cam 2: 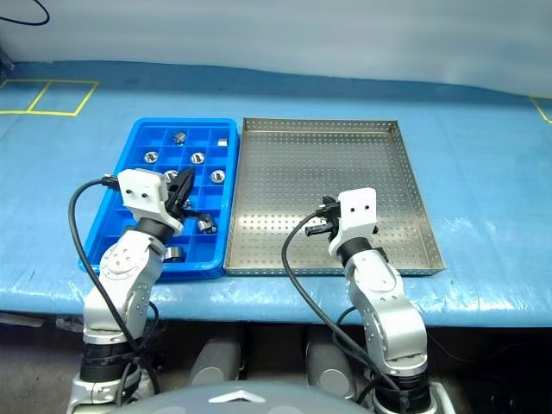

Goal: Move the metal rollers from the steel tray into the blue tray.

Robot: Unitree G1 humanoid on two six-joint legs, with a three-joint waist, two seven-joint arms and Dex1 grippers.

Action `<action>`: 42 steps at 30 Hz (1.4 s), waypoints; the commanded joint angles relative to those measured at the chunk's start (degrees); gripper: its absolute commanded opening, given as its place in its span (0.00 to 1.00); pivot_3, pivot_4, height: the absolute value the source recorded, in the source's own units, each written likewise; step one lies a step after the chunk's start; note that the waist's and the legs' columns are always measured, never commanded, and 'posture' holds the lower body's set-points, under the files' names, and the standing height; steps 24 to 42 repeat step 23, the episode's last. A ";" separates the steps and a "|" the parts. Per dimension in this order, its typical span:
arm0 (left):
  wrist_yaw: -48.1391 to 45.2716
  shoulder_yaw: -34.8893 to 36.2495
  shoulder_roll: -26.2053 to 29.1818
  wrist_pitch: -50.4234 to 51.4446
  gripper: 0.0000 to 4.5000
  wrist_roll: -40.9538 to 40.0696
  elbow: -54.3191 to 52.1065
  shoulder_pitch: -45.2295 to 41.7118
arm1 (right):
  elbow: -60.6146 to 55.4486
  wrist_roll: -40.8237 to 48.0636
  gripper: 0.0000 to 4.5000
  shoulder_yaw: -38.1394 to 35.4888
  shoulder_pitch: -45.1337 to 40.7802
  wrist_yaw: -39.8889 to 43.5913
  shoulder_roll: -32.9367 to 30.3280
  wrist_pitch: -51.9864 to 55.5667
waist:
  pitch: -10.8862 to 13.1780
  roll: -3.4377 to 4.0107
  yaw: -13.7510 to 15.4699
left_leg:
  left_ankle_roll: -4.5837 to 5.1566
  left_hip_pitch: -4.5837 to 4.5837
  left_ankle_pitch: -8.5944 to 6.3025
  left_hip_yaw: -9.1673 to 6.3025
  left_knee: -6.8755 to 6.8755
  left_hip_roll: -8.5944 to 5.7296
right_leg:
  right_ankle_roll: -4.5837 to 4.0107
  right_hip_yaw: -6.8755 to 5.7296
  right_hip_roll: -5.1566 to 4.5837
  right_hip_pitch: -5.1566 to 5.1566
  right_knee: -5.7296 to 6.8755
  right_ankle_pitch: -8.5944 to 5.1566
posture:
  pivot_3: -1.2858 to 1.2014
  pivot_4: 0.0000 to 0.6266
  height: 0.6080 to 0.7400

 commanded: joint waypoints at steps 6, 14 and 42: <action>0.41 0.38 -0.43 -1.42 0.00 0.17 -0.94 0.42 | -1.85 0.27 0.00 -0.76 -0.89 0.26 -0.13 -1.36 | 0.00 0.00 0.02 | 0.00 0.00 0.00 0.00 0.00 0.00 | 0.00 0.00 0.00 0.00 0.00 0.00 | 0.56 0.24 1.00; -0.12 -0.33 -0.58 -1.50 0.00 0.14 -0.18 -0.16 | -2.84 0.05 0.00 -0.84 -0.03 -0.07 -0.14 -1.42 | 0.00 0.00 -0.15 | 0.00 0.00 0.00 0.01 0.00 0.00 | 0.00 0.00 0.00 0.00 0.00 0.00 | 0.55 0.24 1.00; -0.23 -0.31 -0.63 -1.62 0.00 0.09 -0.31 0.33 | -3.01 -0.24 0.00 -0.46 0.39 -0.11 0.00 -1.55 | 0.00 0.00 -0.30 | 0.00 0.00 0.00 0.00 0.00 0.00 | 0.00 0.00 0.00 0.00 0.00 0.00 | 0.55 0.24 1.00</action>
